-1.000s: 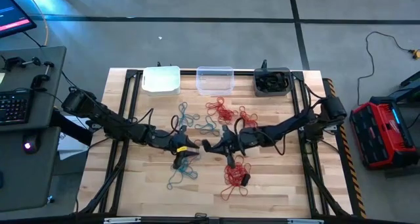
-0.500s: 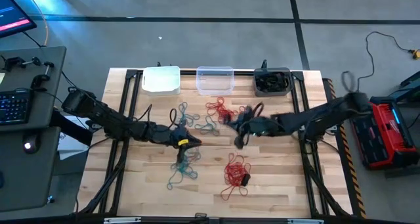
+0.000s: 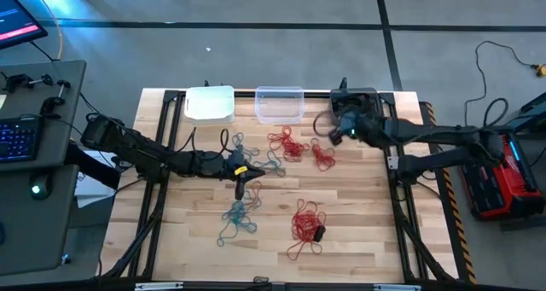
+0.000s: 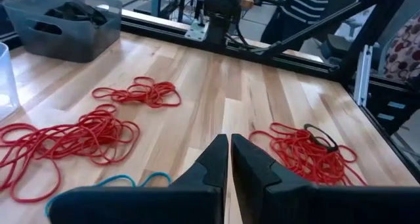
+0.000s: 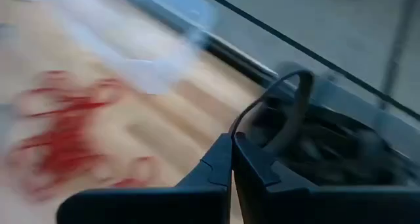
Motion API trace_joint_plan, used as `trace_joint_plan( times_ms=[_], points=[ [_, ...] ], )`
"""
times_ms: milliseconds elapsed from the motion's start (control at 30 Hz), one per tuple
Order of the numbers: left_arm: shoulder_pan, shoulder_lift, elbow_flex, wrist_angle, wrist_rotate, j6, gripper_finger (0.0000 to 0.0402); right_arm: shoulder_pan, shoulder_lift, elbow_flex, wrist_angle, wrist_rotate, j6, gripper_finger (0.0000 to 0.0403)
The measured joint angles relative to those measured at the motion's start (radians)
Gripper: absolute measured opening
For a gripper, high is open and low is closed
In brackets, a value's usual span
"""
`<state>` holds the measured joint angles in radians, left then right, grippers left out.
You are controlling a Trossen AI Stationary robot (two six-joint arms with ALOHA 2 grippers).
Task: Sort rubber bands into baskets
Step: Put the black rubber band into the black bin
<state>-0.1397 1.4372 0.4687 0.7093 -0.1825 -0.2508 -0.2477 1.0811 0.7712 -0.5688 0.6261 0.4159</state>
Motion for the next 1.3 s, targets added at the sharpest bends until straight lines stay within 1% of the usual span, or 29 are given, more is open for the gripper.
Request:
trace_joint_plan(
  times_ms=[233,400,567,733,867,967,1200,1300],
  points=[
    [0.016,0.000,0.000,0.000,0.023,0.000,0.0010,-0.271,0.059,0.000,-0.034,-0.010,-0.013,0.0000],
    [0.016,0.000,0.000,0.000,-0.005,0.005,0.0009,-0.422,0.133,0.000,-0.033,-0.104,-0.055,0.0000],
    [0.016,0.000,0.000,0.000,-0.007,0.027,0.0009,-0.519,0.209,0.000,0.001,-0.173,-0.101,0.0000],
    [0.016,0.000,0.000,0.000,-0.007,0.025,0.0009,-0.569,0.253,0.000,0.009,-0.186,-0.130,0.0004],
    [0.016,0.000,0.000,0.000,-0.007,0.027,0.0009,-0.579,0.253,0.000,0.010,-0.188,-0.151,0.0020],
    [0.022,0.000,0.000,0.000,-0.007,0.027,0.0009,-0.579,0.253,0.000,0.011,-0.190,-0.173,0.0039],
    [0.029,0.000,0.000,-0.001,-0.007,0.027,0.0009,-0.569,0.253,0.003,0.007,-0.194,-0.200,0.0097],
    [0.029,0.000,0.000,-0.001,-0.007,0.027,0.0009,-0.565,0.253,0.042,-0.027,-0.202,-0.195,0.0115]
  ],
)
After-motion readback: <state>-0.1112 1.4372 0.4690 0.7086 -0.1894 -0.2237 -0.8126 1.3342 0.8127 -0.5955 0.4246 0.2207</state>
